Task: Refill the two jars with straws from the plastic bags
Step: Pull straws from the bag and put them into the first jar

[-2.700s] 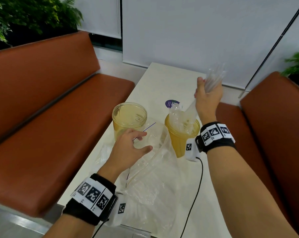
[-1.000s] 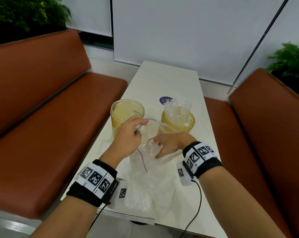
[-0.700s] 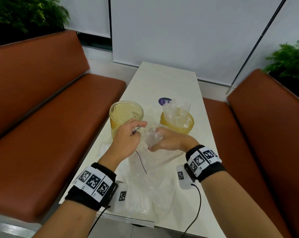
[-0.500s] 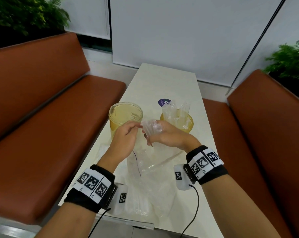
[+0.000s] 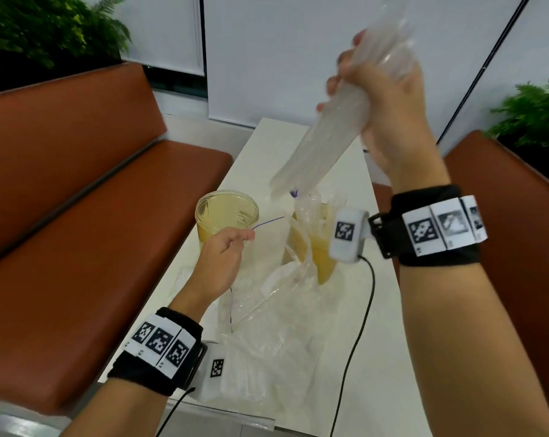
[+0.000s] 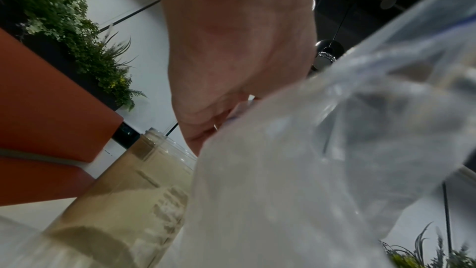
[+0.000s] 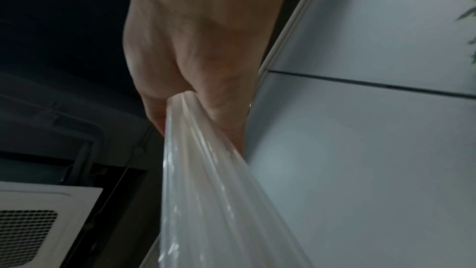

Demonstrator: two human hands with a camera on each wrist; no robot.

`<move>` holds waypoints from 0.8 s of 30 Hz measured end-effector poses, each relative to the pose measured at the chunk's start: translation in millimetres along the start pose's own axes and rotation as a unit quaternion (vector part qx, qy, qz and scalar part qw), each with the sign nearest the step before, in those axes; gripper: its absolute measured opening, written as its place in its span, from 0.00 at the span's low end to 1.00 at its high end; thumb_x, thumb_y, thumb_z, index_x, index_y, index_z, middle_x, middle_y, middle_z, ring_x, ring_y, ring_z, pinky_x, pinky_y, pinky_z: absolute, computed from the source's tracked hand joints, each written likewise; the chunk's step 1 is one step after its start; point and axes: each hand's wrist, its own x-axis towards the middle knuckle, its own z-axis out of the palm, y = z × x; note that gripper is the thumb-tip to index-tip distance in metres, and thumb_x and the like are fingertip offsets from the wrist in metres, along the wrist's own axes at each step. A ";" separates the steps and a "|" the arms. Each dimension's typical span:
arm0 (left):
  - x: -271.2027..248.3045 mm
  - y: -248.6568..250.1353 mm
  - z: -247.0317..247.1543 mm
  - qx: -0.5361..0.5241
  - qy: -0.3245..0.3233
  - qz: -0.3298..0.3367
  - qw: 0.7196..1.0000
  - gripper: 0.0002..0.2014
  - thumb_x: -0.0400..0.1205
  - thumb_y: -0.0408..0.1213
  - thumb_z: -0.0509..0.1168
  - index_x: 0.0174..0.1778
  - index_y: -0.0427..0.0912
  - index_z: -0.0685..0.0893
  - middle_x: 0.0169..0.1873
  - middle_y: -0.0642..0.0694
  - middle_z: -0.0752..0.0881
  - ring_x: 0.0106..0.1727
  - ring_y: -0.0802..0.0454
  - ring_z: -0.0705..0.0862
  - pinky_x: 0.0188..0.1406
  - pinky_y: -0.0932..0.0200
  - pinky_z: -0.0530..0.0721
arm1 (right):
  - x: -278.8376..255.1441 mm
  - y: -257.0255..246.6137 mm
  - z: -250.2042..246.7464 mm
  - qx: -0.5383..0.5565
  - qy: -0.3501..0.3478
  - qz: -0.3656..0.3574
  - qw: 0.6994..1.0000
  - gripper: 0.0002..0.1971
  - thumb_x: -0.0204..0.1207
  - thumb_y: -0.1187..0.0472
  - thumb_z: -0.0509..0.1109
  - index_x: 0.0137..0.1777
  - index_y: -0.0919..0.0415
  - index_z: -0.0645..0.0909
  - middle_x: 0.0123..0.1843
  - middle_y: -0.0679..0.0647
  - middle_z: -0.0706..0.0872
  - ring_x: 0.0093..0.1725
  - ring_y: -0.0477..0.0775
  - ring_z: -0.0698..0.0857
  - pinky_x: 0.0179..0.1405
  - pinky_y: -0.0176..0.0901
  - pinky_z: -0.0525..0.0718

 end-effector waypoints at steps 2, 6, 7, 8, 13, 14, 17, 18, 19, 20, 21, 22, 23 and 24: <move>-0.6 -0.4 -0.5 0.014 -0.004 0.002 1.000 0.17 0.87 0.28 0.55 0.60 0.42 0.89 0.54 0.49 0.87 0.70 0.34 0.78 0.73 0.36 0.76 | 11.8 -6.4 -16.2 -0.036 0.057 -0.051 0.996 0.14 0.77 0.73 0.69 0.60 0.61 0.76 0.49 0.59 0.82 0.44 0.59 0.84 0.50 0.63 0.90; -0.8 3.9 -0.5 0.021 -0.010 0.001 1.000 0.17 0.85 0.25 0.56 0.62 0.41 0.88 0.45 0.43 0.87 0.40 0.38 0.84 0.46 0.47 0.87 | 31.6 12.2 -44.7 -0.173 0.122 -0.059 0.976 0.22 0.73 0.71 0.71 0.68 0.66 0.75 0.51 0.56 0.84 0.46 0.52 0.86 0.54 0.63 0.92; -0.1 4.1 0.3 0.021 -0.013 0.001 1.000 0.17 0.85 0.24 0.56 0.62 0.41 0.87 0.33 0.52 0.85 0.26 0.45 0.78 0.30 0.56 0.82 | 33.9 22.2 -49.5 -0.199 0.126 -0.045 0.971 0.25 0.73 0.71 0.71 0.71 0.67 0.74 0.53 0.55 0.84 0.47 0.49 0.86 0.54 0.58 0.92; 0.9 4.0 1.3 0.023 -0.016 0.000 1.000 0.17 0.85 0.24 0.57 0.62 0.40 0.87 0.25 0.59 0.83 0.20 0.54 0.70 0.21 0.63 0.73 | 33.9 33.5 -53.3 -0.220 0.129 -0.028 0.967 0.27 0.72 0.71 0.71 0.73 0.67 0.74 0.55 0.54 0.84 0.48 0.46 0.86 0.55 0.53 0.92; 0.4 7.1 3.5 0.028 -0.017 0.003 0.999 0.17 0.83 0.21 0.58 0.61 0.38 0.87 0.19 0.69 0.80 0.16 0.61 0.68 0.17 0.71 0.65 | 21.0 100.4 -72.9 -0.258 0.130 0.039 0.957 0.21 0.76 0.72 0.71 0.68 0.61 0.75 0.54 0.46 0.84 0.48 0.35 0.85 0.50 0.34 0.87; -0.5 8.3 3.5 0.027 -0.016 0.006 0.999 0.17 0.83 0.21 0.58 0.61 0.37 0.87 0.20 0.66 0.81 0.16 0.61 0.68 0.17 0.71 0.65 | 18.5 113.0 -76.0 -0.262 0.131 0.049 0.955 0.20 0.77 0.71 0.71 0.66 0.59 0.74 0.51 0.44 0.83 0.44 0.33 0.84 0.47 0.32 0.85; -3.7 11.4 2.6 0.022 -0.012 0.019 1.000 0.17 0.83 0.20 0.58 0.61 0.36 0.88 0.39 0.42 0.82 0.16 0.62 0.69 0.18 0.74 0.66 | 6.8 146.3 -84.2 -0.282 0.130 0.103 0.945 0.13 0.78 0.66 0.72 0.60 0.59 0.75 0.45 0.43 0.85 0.38 0.28 0.84 0.45 0.32 0.83; -4.1 11.5 2.3 0.018 -0.011 0.022 1.000 0.17 0.83 0.20 0.58 0.61 0.36 0.88 0.48 0.41 0.81 0.16 0.62 0.70 0.18 0.75 0.66 | 1.9 156.3 -87.1 -0.287 0.127 0.121 0.942 0.13 0.78 0.62 0.73 0.59 0.60 0.77 0.44 0.45 0.87 0.41 0.32 0.86 0.48 0.36 0.84; -4.4 11.5 2.0 0.012 -0.010 0.024 1.000 0.17 0.83 0.20 0.59 0.61 0.36 0.88 0.53 0.40 0.80 0.16 0.63 0.70 0.18 0.75 0.66 | -3.1 165.3 -89.9 -0.296 0.128 0.137 0.936 0.14 0.75 0.58 0.74 0.58 0.61 0.79 0.45 0.48 0.89 0.45 0.40 0.89 0.50 0.44 0.86; -4.5 11.7 1.9 0.007 -0.009 0.025 1.000 0.17 0.83 0.20 0.59 0.60 0.36 0.88 0.55 0.37 0.80 0.17 0.63 0.70 0.19 0.76 0.67 | -7.9 173.1 -92.9 -0.306 0.135 0.149 0.930 0.16 0.72 0.55 0.75 0.57 0.61 0.80 0.47 0.52 0.89 0.49 0.48 0.89 0.52 0.52 0.87; -4.6 12.1 1.9 0.006 -0.008 0.026 1.000 0.17 0.83 0.20 0.59 0.60 0.36 0.88 0.55 0.34 0.80 0.17 0.63 0.71 0.19 0.76 0.67 | -12.6 179.7 -96.4 -0.310 0.145 0.157 0.926 0.17 0.69 0.53 0.75 0.55 0.61 0.81 0.49 0.53 0.89 0.49 0.54 0.89 0.52 0.56 0.88; -4.4 12.2 2.1 0.008 -0.006 0.027 1.000 0.17 0.83 0.20 0.59 0.60 0.36 0.89 0.56 0.33 0.81 0.17 0.64 0.72 0.20 0.76 0.68 | -17.8 184.2 -98.2 -0.304 0.157 0.166 0.925 0.17 0.68 0.55 0.75 0.55 0.62 0.82 0.49 0.53 0.89 0.47 0.55 0.88 0.49 0.56 0.88; -4.4 12.3 2.2 0.010 -0.005 0.027 1.000 0.17 0.83 0.20 0.59 0.61 0.36 0.89 0.55 0.34 0.81 0.18 0.65 0.73 0.20 0.77 0.69 | -23.3 188.1 -99.6 -0.290 0.171 0.179 0.924 0.17 0.68 0.57 0.76 0.55 0.64 0.82 0.48 0.52 0.87 0.45 0.53 0.86 0.47 0.53 0.86; -4.4 12.3 2.3 0.013 -0.005 0.026 1.000 0.17 0.83 0.20 0.59 0.61 0.37 0.89 0.55 0.37 0.81 0.18 0.65 0.73 0.21 0.77 0.69 | -28.9 191.2 -100.5 -0.275 0.185 0.197 0.923 0.17 0.69 0.60 0.77 0.56 0.65 0.83 0.46 0.52 0.86 0.44 0.51 0.84 0.45 0.50 0.84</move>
